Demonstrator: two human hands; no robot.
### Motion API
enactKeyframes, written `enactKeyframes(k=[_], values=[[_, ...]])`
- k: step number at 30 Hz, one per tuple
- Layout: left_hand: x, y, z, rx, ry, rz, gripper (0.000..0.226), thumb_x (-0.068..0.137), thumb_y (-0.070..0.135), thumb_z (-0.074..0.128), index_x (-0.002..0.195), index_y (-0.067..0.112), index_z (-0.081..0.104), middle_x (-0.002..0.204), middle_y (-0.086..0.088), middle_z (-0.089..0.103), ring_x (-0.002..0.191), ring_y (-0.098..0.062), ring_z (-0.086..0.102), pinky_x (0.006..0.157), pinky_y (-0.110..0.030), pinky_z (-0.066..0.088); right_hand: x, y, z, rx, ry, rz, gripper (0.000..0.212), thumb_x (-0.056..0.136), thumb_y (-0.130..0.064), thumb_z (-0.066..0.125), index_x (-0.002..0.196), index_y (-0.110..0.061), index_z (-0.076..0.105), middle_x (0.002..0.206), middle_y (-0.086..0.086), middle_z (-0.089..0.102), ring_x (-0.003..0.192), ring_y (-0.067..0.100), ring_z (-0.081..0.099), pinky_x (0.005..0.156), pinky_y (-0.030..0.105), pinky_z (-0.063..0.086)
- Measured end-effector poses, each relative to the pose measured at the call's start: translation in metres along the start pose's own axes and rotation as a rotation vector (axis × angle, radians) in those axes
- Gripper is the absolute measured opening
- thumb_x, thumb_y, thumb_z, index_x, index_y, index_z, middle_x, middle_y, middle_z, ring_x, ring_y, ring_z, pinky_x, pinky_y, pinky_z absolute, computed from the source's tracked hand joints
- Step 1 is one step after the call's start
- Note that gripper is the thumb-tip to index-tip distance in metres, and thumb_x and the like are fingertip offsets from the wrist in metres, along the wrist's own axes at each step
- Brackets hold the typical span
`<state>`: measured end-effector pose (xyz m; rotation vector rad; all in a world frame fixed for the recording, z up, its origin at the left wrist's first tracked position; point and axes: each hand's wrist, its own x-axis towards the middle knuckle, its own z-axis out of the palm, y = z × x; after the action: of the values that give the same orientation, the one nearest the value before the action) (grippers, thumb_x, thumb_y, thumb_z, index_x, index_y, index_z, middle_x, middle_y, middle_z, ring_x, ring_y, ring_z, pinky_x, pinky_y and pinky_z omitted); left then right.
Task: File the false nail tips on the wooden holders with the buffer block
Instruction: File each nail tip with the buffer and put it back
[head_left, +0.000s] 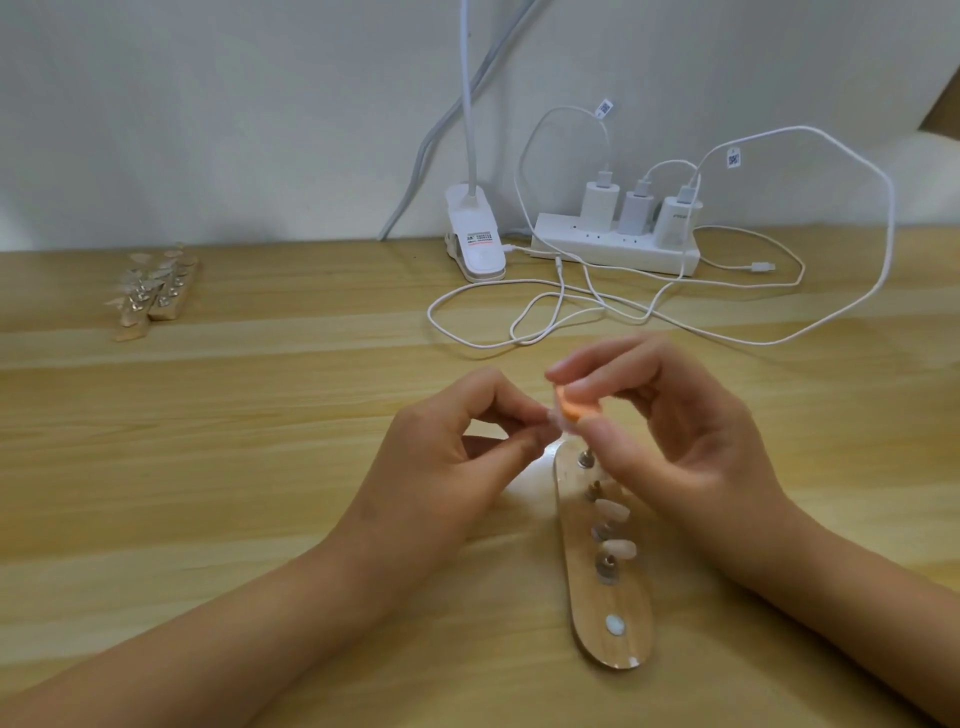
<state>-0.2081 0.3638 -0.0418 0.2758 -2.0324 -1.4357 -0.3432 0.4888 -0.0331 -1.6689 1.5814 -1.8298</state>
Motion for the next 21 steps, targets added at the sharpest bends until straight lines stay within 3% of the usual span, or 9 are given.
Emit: enactKeyframes(k=[5, 7, 9, 11, 14, 17, 21], values=[[0.0008, -0.0018, -0.0008, -0.009, 0.007, -0.042, 0.009, 0.079, 0.026, 0.073, 0.078, 0.032, 0.067, 0.084, 0.008, 0.072, 0.075, -0.016, 0.070, 0.075, -0.034, 0.059, 0.0032, 0.0040, -0.0042, 0.026, 0.084, 0.057, 0.014, 0.087, -0.015, 0.068, 0.098, -0.011, 0.060, 0.110, 0.006, 0.065, 0.106, 0.026, 0.064, 0.096, 0.044, 0.052], [0.0009, -0.0009, -0.0004, -0.002, 0.007, -0.016, 0.008, 0.079, 0.024, 0.072, 0.078, 0.031, 0.067, 0.081, 0.008, 0.071, 0.075, -0.014, 0.070, 0.073, -0.030, 0.059, 0.0018, 0.0018, -0.0008, 0.021, -0.003, -0.007, 0.015, 0.088, -0.015, 0.065, 0.101, -0.013, 0.058, 0.110, 0.007, 0.064, 0.106, 0.027, 0.064, 0.094, 0.036, 0.051], [0.0010, -0.0016, -0.0005, 0.004, 0.004, 0.004, 0.009, 0.079, 0.023, 0.071, 0.078, 0.031, 0.067, 0.080, 0.007, 0.070, 0.076, -0.013, 0.069, 0.072, -0.026, 0.059, 0.0031, 0.0037, -0.0009, -0.012, -0.053, 0.064, 0.014, 0.089, -0.011, 0.067, 0.100, -0.014, 0.059, 0.107, 0.007, 0.065, 0.104, 0.022, 0.064, 0.093, 0.029, 0.049], [0.0000, -0.0012, -0.0001, -0.014, 0.011, 0.011, 0.009, 0.079, 0.023, 0.072, 0.079, 0.031, 0.066, 0.083, 0.006, 0.071, 0.075, -0.016, 0.068, 0.072, -0.031, 0.059, 0.0048, 0.0057, -0.0043, 0.012, 0.022, 0.131, 0.014, 0.089, -0.007, 0.068, 0.096, -0.015, 0.059, 0.106, 0.008, 0.066, 0.104, 0.021, 0.065, 0.092, 0.029, 0.048], [-0.0016, 0.0020, 0.0009, -0.014, 0.009, 0.034, 0.008, 0.081, 0.023, 0.071, 0.081, 0.029, 0.066, 0.086, 0.007, 0.072, 0.073, -0.022, 0.067, 0.071, -0.040, 0.058, 0.0019, 0.0012, -0.0051, 0.044, 0.036, -0.002, 0.008, 0.092, -0.010, 0.063, 0.098, -0.014, 0.058, 0.108, 0.010, 0.063, 0.108, 0.029, 0.062, 0.094, 0.033, 0.049], [-0.0007, 0.0010, -0.0004, -0.007, -0.001, 0.069, 0.009, 0.082, 0.022, 0.071, 0.081, 0.030, 0.066, 0.083, 0.009, 0.069, 0.073, -0.008, 0.066, 0.068, -0.024, 0.056, 0.0008, 0.0009, -0.0026, -0.028, -0.062, -0.006, 0.010, 0.090, -0.014, 0.063, 0.097, -0.008, 0.060, 0.108, 0.008, 0.063, 0.104, 0.026, 0.064, 0.093, 0.035, 0.051], [-0.0007, 0.0010, -0.0010, 0.073, 0.008, 0.173, 0.017, 0.085, 0.011, 0.073, 0.082, 0.026, 0.065, 0.084, 0.009, 0.067, 0.080, -0.007, 0.065, 0.072, -0.016, 0.053, 0.0051, 0.0050, -0.0093, 0.013, 0.050, 0.125, 0.014, 0.087, -0.012, 0.067, 0.099, -0.012, 0.061, 0.109, 0.010, 0.065, 0.104, 0.024, 0.064, 0.096, 0.038, 0.053]])
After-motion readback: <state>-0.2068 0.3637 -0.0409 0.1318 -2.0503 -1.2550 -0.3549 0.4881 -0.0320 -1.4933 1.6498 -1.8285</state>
